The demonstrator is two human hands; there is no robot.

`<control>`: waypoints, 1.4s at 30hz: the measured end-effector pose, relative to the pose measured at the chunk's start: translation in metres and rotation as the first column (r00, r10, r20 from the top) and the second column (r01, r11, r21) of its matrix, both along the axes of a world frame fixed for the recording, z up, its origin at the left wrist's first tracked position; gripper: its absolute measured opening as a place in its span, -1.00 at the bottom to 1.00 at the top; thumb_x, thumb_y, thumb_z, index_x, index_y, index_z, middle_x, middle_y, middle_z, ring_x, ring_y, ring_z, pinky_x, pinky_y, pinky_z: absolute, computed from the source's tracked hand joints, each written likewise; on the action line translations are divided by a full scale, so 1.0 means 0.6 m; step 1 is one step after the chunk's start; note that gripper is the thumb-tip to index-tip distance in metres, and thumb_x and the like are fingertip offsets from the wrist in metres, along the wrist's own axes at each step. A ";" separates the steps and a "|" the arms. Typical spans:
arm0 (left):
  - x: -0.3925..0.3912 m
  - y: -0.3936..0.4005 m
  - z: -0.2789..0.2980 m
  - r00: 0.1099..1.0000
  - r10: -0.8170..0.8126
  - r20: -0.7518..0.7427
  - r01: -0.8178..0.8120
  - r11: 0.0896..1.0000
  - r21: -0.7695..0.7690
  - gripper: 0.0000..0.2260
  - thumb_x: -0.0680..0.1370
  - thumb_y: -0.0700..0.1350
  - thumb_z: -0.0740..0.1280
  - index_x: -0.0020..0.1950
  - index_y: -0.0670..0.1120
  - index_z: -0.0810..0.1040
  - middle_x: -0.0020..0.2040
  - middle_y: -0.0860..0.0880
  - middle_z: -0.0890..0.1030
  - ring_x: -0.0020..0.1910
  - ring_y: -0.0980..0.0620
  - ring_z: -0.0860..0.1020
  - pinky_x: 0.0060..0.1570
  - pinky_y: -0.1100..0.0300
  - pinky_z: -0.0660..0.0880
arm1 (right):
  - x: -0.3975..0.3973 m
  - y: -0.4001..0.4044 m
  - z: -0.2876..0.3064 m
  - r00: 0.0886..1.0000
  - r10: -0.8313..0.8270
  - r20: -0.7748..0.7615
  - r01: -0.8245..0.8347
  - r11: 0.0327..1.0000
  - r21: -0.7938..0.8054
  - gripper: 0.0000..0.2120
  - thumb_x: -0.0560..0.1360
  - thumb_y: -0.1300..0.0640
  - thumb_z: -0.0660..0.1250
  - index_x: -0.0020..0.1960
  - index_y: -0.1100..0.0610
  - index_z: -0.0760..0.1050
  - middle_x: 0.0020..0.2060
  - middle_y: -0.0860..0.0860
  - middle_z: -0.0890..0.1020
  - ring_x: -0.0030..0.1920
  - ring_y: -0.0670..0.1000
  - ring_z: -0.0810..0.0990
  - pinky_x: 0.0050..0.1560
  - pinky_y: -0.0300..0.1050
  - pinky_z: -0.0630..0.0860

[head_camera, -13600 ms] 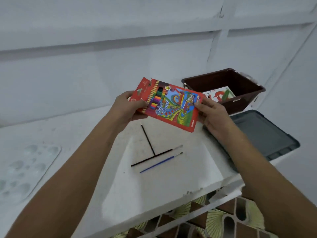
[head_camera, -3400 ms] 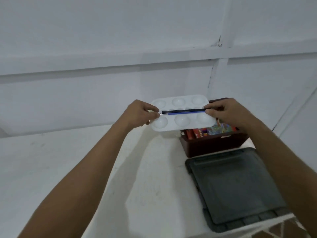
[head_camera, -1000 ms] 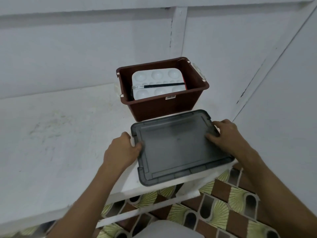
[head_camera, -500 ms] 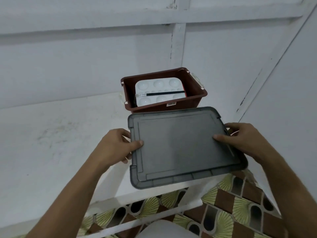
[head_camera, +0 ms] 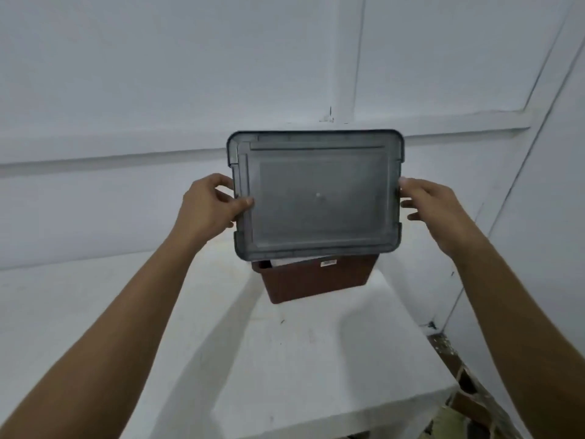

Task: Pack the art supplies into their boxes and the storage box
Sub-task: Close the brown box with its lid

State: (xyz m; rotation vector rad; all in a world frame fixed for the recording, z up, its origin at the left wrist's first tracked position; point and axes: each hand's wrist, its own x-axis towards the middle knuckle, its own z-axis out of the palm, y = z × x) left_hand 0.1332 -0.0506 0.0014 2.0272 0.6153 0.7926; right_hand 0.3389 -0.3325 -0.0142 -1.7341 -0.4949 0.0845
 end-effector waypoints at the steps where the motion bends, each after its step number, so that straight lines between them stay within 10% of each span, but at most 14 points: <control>1: 0.011 0.010 0.004 0.999 0.019 0.033 -0.020 0.999 0.047 -0.74 0.40 -0.09 0.52 0.01 -0.08 0.56 -0.21 -0.06 0.67 -0.27 -0.05 0.65 -0.20 0.08 0.62 | 0.010 0.007 0.013 0.997 0.022 -0.076 -0.016 0.997 0.076 -0.66 0.55 -0.17 0.19 0.08 0.03 0.58 0.05 0.02 0.64 0.01 0.00 0.57 -0.02 -0.09 0.50; 6: 0.046 0.035 -0.026 0.993 0.110 0.040 -0.117 0.907 0.406 -0.90 0.42 -0.24 0.47 -0.11 -0.10 0.65 -0.10 -0.08 0.60 -0.16 0.00 0.56 -0.18 0.31 0.39 | 0.062 0.031 0.018 0.887 0.245 -0.392 -0.139 0.950 0.281 -0.47 0.54 -0.27 0.10 0.07 0.16 0.56 -0.04 0.04 0.59 -0.06 0.01 0.51 -0.03 -0.08 0.42; 10: 0.054 0.065 -0.102 0.999 0.037 -0.036 -0.008 0.803 0.596 -0.70 0.31 -0.45 0.40 -0.06 -0.16 0.68 -0.16 -0.06 0.46 -0.22 -0.02 0.46 -0.24 0.35 0.30 | 0.073 0.050 -0.036 0.910 0.256 -0.325 -0.217 0.964 0.152 -0.76 0.47 0.15 0.37 0.11 0.20 0.54 -0.04 0.05 0.56 -0.11 -0.04 0.50 -0.15 -0.20 0.44; 24: 0.073 0.082 -0.174 0.867 0.027 -0.498 0.302 0.766 0.567 -0.71 0.58 -0.19 0.28 0.28 0.00 0.57 0.15 -0.07 0.58 0.10 -0.07 0.53 0.07 0.14 0.46 | 0.088 0.068 -0.153 0.993 0.019 0.117 0.021 0.944 -0.328 -0.65 0.49 0.21 0.34 0.27 0.20 0.52 0.19 0.08 0.59 0.12 0.01 0.55 0.16 -0.14 0.46; 42: 0.090 0.063 -0.162 0.844 0.008 -0.537 0.216 0.911 0.353 -0.62 0.55 -0.28 0.10 0.27 -0.11 0.57 0.23 -0.10 0.58 0.11 -0.06 0.55 0.13 0.19 0.43 | 0.087 0.079 -0.160 0.952 -0.093 0.293 0.185 0.934 -0.304 -0.70 0.46 0.22 0.32 0.17 0.22 0.59 0.08 0.11 0.65 0.01 0.03 0.58 0.04 -0.25 0.41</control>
